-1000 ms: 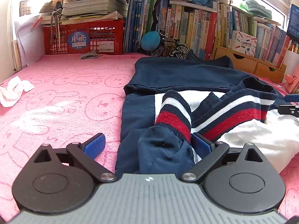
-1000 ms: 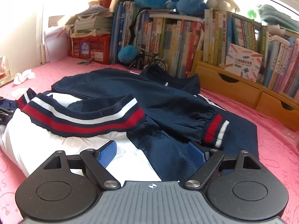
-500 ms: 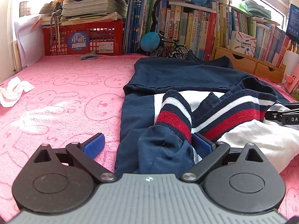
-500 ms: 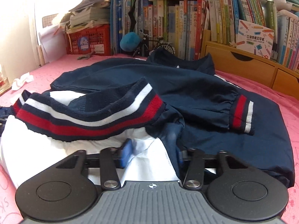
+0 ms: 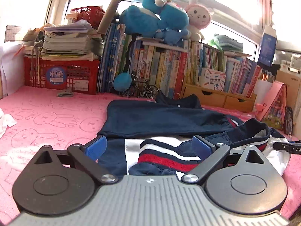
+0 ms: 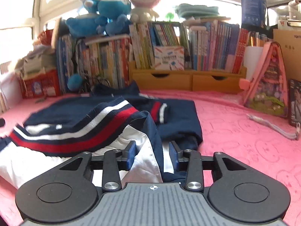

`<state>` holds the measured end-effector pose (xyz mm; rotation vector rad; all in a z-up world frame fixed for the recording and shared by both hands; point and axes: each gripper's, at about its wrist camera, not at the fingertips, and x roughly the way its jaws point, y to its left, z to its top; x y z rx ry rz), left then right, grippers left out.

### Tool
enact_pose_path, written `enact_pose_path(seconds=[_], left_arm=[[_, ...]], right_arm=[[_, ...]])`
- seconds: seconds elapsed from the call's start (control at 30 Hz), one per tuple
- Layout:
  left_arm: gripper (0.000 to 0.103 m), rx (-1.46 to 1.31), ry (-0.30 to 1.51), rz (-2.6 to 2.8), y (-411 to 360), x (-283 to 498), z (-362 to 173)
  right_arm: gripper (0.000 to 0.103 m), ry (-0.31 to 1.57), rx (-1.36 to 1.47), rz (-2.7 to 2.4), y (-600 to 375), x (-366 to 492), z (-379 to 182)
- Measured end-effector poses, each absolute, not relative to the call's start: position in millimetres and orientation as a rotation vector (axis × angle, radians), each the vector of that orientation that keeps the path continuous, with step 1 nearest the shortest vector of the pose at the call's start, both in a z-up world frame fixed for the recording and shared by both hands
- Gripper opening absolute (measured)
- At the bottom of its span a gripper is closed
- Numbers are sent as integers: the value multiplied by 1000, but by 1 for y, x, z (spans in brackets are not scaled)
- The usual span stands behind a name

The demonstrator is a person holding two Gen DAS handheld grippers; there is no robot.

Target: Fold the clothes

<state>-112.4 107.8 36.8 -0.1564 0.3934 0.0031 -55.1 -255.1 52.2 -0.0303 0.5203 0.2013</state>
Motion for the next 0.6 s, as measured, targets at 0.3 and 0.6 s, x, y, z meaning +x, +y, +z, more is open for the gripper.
enact_pose_path(seconds=[0.3, 0.6], left_arm=[[103, -42, 567, -4, 91, -110, -5], [103, 2, 575, 24, 83, -111, -9]], right_arm=[[60, 544, -80, 226, -257, -66, 19], [72, 564, -65, 267, -260, -66, 15]])
